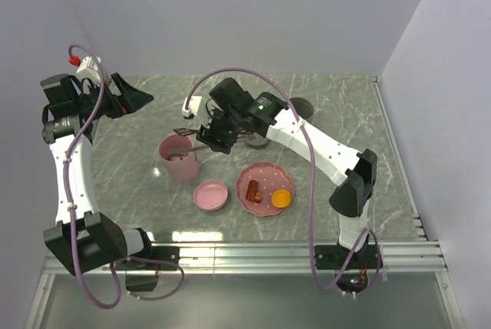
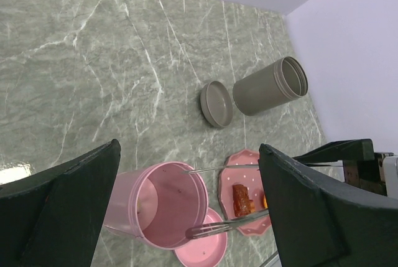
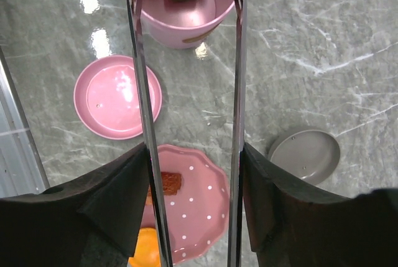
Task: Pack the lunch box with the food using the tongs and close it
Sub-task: Place the food into the lunch box, then pick up the food using the clamp
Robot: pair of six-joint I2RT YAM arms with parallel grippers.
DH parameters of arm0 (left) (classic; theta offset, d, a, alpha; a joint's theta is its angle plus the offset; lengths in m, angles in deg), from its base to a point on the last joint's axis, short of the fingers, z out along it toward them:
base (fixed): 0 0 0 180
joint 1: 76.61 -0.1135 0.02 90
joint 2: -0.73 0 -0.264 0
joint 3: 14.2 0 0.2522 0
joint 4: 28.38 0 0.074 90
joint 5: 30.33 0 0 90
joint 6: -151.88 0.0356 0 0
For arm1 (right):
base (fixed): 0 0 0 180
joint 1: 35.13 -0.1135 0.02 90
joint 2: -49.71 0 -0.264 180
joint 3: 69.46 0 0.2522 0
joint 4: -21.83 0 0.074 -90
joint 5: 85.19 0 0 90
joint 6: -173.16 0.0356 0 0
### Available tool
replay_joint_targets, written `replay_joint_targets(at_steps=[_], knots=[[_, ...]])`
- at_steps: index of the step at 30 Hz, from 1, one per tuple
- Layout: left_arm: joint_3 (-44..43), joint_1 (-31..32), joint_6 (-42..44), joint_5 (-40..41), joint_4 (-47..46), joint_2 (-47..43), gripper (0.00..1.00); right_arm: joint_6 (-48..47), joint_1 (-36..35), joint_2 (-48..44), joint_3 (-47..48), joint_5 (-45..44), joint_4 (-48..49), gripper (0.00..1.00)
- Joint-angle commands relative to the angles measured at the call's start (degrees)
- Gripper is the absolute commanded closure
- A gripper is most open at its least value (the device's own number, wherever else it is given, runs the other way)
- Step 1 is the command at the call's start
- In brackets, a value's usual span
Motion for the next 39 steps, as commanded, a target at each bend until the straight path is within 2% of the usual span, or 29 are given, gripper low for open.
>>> replay_joint_targets(at_steps=[1, 6, 15, 18, 29, 39], knots=[[-0.67, -0.37, 0.05, -1.74, -1.66, -1.04, 0.01, 0.44, -0.77, -1.79, 2.99, -0.14, 1.92, 0.36], [-1.11, -0.45, 0.49, -1.38, -0.79, -1.04, 0.01, 0.53, -0.69, -4.86, 2.56, -0.84, 1.92, 0.37], [-2.43, -0.37, 1.98, -1.82, 1.06, -1.04, 0.0, -1.58, 1.95, -22.52, -16.67, -2.43, 1.22, 0.38], [-2.69, -0.37, 2.33, -1.91, 1.59, -1.12, 0.0, -1.76, 5.02, -27.44, -24.41, -1.21, -0.27, 0.38], [-1.9, -0.37, 2.51, -2.52, 1.85, -1.65, 0.01, -4.92, 19.34, -41.42, -42.6, 1.53, -7.39, 0.39], [-2.6, -0.37, 3.04, -3.32, 2.47, -1.74, 0.01, -8.52, 30.59, -44.07, -49.04, 10.22, -16.0, 0.42]])
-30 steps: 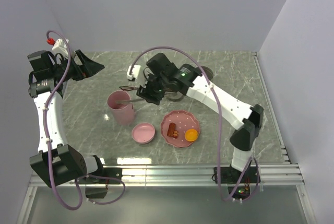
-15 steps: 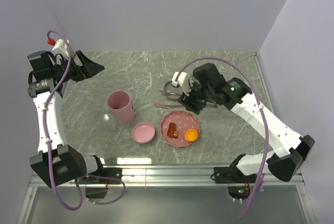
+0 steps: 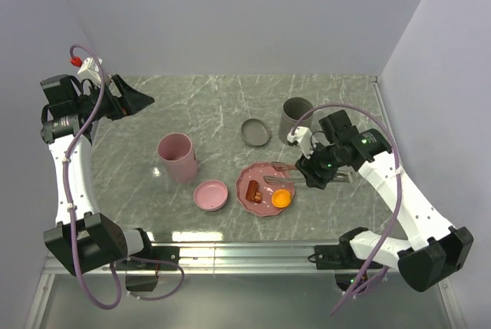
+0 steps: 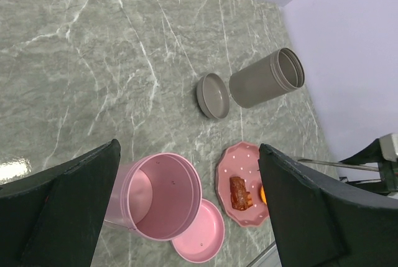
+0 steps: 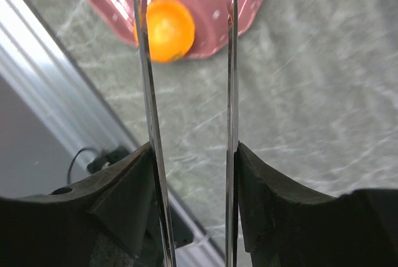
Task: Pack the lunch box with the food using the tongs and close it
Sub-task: Pick up the food using the clamp
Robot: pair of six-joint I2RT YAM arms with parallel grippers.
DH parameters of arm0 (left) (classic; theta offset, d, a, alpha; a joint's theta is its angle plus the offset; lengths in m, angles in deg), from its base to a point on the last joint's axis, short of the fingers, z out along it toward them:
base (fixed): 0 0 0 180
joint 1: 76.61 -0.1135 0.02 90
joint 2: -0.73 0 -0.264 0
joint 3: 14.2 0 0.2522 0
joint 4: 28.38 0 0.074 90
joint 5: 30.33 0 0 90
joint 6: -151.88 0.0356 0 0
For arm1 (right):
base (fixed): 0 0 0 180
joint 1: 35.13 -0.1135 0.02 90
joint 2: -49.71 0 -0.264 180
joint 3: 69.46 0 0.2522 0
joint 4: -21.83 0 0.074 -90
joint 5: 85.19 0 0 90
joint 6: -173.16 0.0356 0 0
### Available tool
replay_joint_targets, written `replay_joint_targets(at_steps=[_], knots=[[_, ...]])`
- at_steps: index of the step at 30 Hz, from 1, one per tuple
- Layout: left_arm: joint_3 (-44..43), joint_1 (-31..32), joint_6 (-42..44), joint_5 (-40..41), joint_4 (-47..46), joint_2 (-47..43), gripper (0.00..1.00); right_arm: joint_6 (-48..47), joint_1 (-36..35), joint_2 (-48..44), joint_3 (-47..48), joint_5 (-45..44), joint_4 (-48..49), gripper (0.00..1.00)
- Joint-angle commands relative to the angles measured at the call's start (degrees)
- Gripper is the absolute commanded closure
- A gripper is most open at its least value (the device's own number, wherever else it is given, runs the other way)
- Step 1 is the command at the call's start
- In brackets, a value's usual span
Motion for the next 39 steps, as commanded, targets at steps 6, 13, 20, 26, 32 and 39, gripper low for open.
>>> replay_joint_targets(at_steps=[6, 13, 20, 26, 32, 39], knots=[[-0.96, -0.3, 0.59, -3.52, -1.36, -2.09, 0.01, -5.13, 11.09, 3.22, -0.47, 12.2, -9.12, 0.45], [-1.22, -0.21, 1.38, -3.61, -0.66, -2.27, 0.01, -7.94, 16.99, 7.89, 1.12, 17.05, -13.08, 0.46], [-0.7, -0.21, 1.03, -3.61, -1.1, -2.44, 0.01, -6.8, 18.05, 8.86, -1.0, 16.0, -10.19, 0.47], [-0.34, -0.22, 0.76, -3.79, -1.36, -2.44, 0.01, -6.62, 19.89, 9.91, -1.35, 14.5, -8.34, 0.48], [-0.17, -0.3, 0.76, -3.7, -1.54, -2.53, 0.01, -7.06, 20.6, 9.74, -3.54, 12.39, -6.93, 0.48], [0.01, -0.21, 0.59, -3.87, -1.63, -2.53, 0.01, -6.54, 20.95, 9.12, -6.53, 10.55, -3.86, 0.48]])
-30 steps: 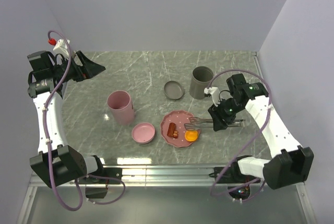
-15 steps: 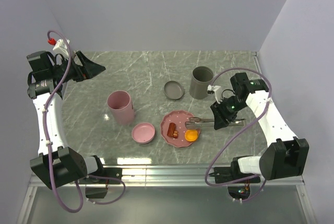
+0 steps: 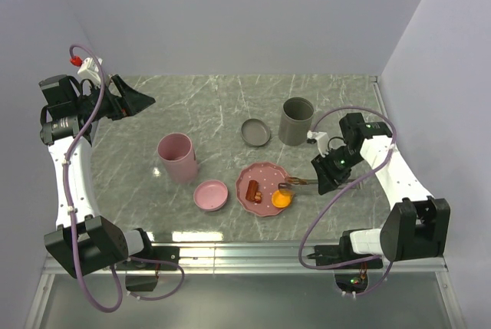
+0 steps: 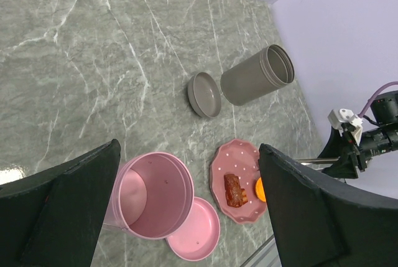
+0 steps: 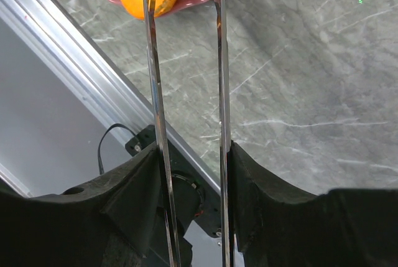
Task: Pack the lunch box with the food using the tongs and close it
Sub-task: Pick up the food using the clamp
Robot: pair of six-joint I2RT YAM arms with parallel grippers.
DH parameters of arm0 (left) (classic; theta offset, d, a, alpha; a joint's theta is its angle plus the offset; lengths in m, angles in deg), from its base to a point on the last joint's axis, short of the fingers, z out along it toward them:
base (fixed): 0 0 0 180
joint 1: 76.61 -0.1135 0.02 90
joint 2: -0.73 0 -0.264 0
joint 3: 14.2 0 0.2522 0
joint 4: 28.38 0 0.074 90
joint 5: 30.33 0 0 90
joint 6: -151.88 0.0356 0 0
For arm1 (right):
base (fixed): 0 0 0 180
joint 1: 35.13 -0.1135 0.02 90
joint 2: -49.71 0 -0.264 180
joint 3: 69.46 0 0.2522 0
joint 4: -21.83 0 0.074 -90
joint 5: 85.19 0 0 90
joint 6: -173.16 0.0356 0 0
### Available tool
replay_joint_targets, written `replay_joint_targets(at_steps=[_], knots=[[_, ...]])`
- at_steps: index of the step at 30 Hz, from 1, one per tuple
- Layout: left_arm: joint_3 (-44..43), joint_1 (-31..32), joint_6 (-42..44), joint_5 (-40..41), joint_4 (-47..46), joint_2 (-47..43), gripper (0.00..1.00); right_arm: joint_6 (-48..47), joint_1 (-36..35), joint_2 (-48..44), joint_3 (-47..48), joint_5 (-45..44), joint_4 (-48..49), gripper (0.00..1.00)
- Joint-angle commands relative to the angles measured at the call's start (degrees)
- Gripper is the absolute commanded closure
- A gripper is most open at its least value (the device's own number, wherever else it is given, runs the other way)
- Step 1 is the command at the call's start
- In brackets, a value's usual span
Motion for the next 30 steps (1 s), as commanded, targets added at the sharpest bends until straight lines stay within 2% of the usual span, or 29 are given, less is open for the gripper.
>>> replay_joint_targets(at_steps=[1, 30], knots=[[-0.1, -0.13, 0.65, -1.51, -1.52, -1.61, 0.01, -0.3, 0.58, -0.91, -0.87, -0.95, 2.59, 0.48], [0.6, -0.13, -0.66, -1.86, -2.75, -1.97, 0.01, -3.47, 0.58, 0.67, -0.88, 2.21, -2.59, 0.53]])
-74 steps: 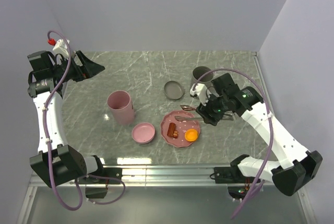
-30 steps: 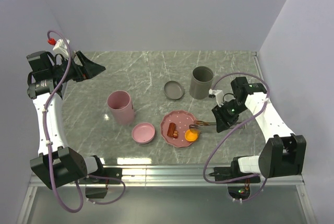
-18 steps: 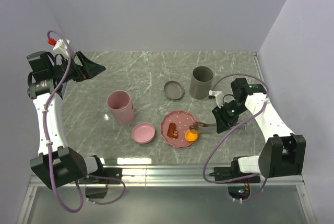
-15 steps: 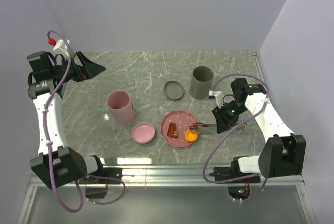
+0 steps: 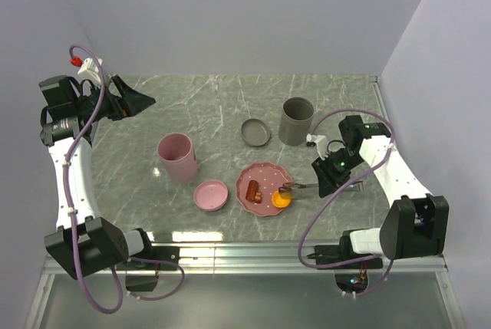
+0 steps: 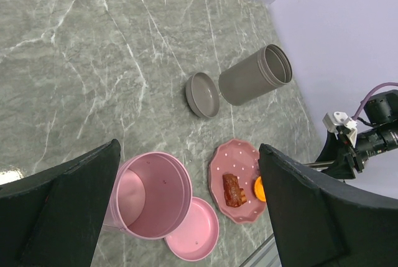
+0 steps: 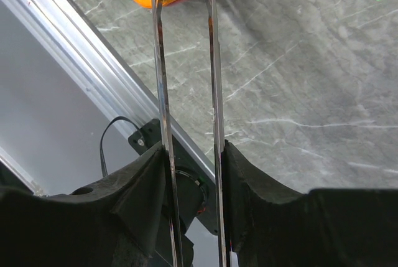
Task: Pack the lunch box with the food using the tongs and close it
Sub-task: Pick up the food using the clamp, then place the food into the lunch box
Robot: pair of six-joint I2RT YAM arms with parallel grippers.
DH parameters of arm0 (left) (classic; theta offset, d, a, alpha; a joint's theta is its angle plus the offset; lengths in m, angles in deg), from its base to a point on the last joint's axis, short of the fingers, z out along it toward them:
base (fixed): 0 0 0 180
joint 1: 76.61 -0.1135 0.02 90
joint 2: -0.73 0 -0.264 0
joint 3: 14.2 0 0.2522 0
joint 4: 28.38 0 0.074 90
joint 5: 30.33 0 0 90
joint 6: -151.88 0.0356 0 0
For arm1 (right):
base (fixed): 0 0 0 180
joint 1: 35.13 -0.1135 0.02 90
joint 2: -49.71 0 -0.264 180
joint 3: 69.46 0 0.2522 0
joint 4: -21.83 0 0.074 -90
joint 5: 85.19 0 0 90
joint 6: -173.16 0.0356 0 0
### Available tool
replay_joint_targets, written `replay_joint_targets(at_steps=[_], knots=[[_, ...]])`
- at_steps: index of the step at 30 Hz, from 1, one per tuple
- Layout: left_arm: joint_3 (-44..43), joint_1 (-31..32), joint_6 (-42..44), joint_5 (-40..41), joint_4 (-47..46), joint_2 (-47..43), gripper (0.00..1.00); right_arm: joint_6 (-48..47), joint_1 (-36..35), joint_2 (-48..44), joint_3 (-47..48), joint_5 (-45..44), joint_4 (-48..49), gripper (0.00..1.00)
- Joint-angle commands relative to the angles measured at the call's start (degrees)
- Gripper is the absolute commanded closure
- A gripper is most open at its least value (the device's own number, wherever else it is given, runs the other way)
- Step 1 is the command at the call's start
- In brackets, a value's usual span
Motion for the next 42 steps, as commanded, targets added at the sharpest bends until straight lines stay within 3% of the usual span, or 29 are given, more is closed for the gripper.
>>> replay_joint_targets(at_steps=[1, 17, 29, 33, 42], knots=[[0.16, -0.13, -0.47, -1.49, -2.31, -1.44, 0.01, -1.96, 0.36, 0.39, 0.37, 1.86, -2.11, 0.53], [-0.36, -0.13, -0.21, -1.58, -1.78, -1.18, 0.01, -2.75, 0.1, -0.14, 3.79, 4.23, -4.22, 0.72], [-0.1, -0.21, 0.32, -1.32, -1.78, -1.7, 0.01, 1.55, -0.96, 0.83, 20.67, 13.03, -7.39, 0.74], [0.34, -0.21, -0.38, -1.32, -2.4, -1.79, 0.01, 9.09, -5.69, 2.23, 29.08, 15.4, -2.3, 0.74], [-0.01, -0.13, 0.41, -0.53, -1.52, -2.05, 0.01, 28.6, -22.12, 8.47, 41.48, 10.66, 16.32, 0.73]])
